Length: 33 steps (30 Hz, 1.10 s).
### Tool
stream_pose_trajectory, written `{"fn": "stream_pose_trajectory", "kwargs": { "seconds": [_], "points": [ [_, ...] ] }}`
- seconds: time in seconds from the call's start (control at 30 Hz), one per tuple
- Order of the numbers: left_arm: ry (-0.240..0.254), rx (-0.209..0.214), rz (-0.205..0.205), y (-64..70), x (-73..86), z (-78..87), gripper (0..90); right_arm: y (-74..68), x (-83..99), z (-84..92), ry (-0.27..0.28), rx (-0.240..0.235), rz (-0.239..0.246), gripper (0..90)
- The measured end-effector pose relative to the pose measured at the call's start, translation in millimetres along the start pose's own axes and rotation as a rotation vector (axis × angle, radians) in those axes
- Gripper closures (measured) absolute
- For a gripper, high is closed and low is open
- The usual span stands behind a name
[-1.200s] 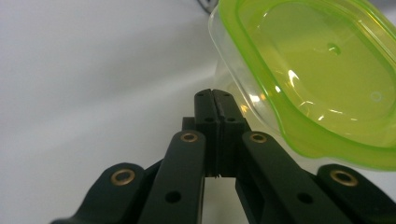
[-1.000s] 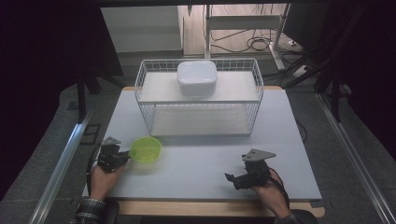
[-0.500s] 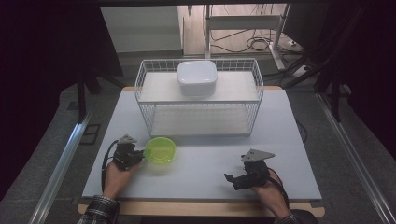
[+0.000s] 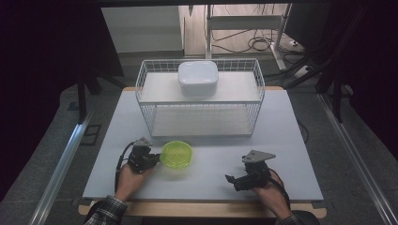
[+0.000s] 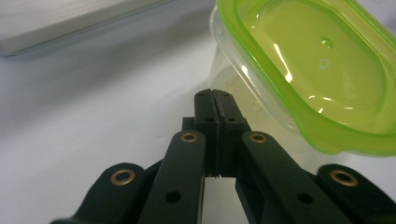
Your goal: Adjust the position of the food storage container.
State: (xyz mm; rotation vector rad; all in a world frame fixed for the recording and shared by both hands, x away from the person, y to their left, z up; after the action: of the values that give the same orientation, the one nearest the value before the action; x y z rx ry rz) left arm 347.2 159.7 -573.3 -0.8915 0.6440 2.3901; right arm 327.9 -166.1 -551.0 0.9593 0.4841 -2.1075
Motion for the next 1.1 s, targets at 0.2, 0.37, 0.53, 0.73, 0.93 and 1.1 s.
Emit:
{"fn": "stream_pose_trajectory", "kwargs": {
  "seconds": [0.2, 0.37, 0.53, 0.73, 0.93, 1.1],
  "points": [
    [-0.023, 0.036, -0.033, 17.9, -0.4, -7.6, 90.0, -0.2, 0.6, -0.6, -0.003, 0.001, 0.0, 2.1],
    [-0.036, 0.066, -0.054, 31.5, 1.1, -11.5, 90.0, 0.2, 1.1, -0.7, -0.007, 0.0, 0.0, 2.1],
    [-0.046, 0.097, -0.073, 44.7, 1.8, -16.5, 90.0, 0.7, 1.5, -1.1, -0.006, -0.001, -0.002, 2.1],
    [-0.053, 0.111, -0.097, 57.3, -0.9, -24.3, 90.0, 0.4, 1.8, -1.6, -0.009, -0.003, -0.001, 2.1],
    [-0.06, 0.097, -0.114, 58.3, -0.8, -26.7, 90.0, 0.2, 2.2, -2.2, -0.011, -0.006, -0.002, 2.1],
    [-0.035, 0.089, -0.104, 54.9, -2.3, -21.3, 87.5, 0.2, 2.5, -2.5, -0.012, -0.007, -0.001, 2.1]
  ]
}}
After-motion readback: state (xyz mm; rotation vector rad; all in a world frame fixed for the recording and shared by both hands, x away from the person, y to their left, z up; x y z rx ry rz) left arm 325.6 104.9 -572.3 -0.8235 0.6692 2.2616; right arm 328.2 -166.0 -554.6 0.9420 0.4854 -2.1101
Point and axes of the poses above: each handheld gripper's, and its own axes: z roughly backward along the jaws, x roughly out of its underside, y roughly to its right, the point moved 6 cm from there along -z, roughly forward along the jaws
